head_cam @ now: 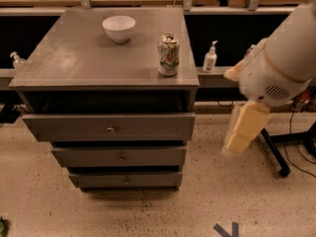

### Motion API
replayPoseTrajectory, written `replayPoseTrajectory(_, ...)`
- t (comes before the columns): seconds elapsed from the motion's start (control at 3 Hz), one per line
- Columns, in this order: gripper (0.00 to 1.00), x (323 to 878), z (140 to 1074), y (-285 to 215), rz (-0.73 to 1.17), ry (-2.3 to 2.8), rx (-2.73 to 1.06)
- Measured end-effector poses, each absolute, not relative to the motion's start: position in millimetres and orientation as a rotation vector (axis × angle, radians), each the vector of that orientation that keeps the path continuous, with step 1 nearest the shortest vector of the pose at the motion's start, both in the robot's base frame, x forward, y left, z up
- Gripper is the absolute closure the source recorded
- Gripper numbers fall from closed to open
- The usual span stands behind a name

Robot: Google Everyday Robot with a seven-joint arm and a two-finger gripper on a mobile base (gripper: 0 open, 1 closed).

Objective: Open middle drawer

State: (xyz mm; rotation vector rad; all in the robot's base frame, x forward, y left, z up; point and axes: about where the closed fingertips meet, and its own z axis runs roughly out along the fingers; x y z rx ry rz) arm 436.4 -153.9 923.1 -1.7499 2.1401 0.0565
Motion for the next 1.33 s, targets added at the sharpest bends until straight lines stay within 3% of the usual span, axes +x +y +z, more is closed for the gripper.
replayPoseTrajectory(0.33, 0.00, 444, 858, -101, 0.307, 2.016, -1.855)
replayPoseTrajectory(1.0, 0.00, 431, 825, -61, 0.405, 1.858, -1.982)
replayPoseTrajectory(1.33, 0.00, 404, 784, -6, 0.459, 1.768, -1.980)
